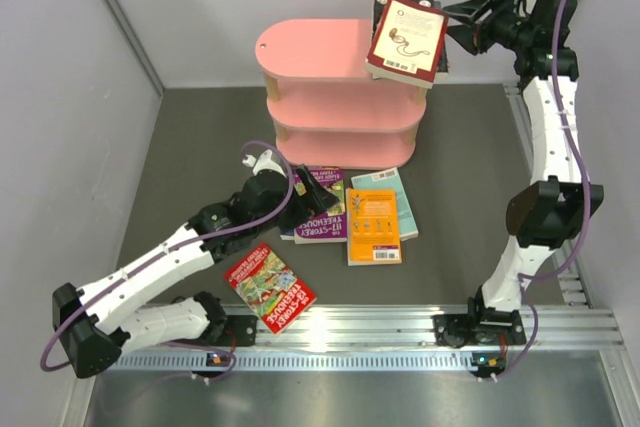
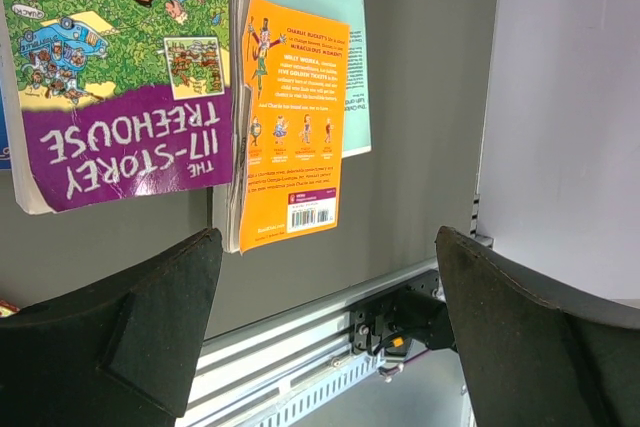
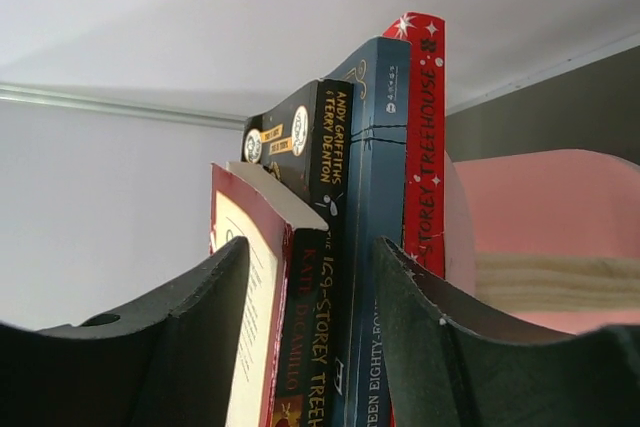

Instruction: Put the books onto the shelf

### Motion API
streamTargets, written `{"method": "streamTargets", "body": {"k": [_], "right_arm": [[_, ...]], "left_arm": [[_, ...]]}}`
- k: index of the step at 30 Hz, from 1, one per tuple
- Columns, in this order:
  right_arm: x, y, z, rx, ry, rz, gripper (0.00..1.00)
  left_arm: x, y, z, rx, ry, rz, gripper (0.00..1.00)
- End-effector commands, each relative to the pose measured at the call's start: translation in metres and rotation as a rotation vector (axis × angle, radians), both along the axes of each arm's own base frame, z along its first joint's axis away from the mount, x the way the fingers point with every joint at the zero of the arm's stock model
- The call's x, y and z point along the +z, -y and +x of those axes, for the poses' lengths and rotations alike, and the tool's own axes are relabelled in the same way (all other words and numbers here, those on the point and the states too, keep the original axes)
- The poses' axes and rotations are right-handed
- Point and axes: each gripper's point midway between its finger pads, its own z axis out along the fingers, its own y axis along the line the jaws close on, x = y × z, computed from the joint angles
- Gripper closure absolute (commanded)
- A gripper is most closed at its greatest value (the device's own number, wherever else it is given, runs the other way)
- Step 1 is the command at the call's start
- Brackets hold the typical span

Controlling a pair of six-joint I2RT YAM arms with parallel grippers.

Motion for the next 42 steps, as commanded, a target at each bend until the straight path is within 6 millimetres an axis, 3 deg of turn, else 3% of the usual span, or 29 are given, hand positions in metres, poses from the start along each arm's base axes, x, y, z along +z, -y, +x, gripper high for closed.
{"method": "streamTargets", "body": {"k": [1, 13, 17, 22, 36, 42], "right_arm": [[0.034, -0.010, -0.005, 0.010, 0.104, -0.002, 0.49], [0.040, -0.018, -0.007, 0.016, 0.116, 0.000, 0.60], [0.045, -0.021, -0.009, 0.019, 0.125, 0.002, 0.79], [0.048, -0.019, -0.005, 0.007, 0.134, 0.006, 0.89], [0.046, -0.028, 0.031, -0.003, 0.133, 0.062, 0.91], [0.038, -0.028, 0.043, -0.009, 0.118, 0.086, 0.85]], "left_arm": [[0.024, -0.001, 0.001, 0.000, 0.044, -0.043, 0.07], [0.021, -0.018, -0.007, 0.036, 0.043, -0.047, 0.07], [0.020, -0.021, -0.009, 0.040, 0.041, -0.047, 0.07], [0.019, -0.024, -0.010, 0.045, 0.041, -0.041, 0.07], [0.018, -0.029, -0.007, 0.044, 0.035, -0.025, 0.07], [0.019, -0.034, -0.004, 0.055, 0.035, -0.021, 0.07]]}}
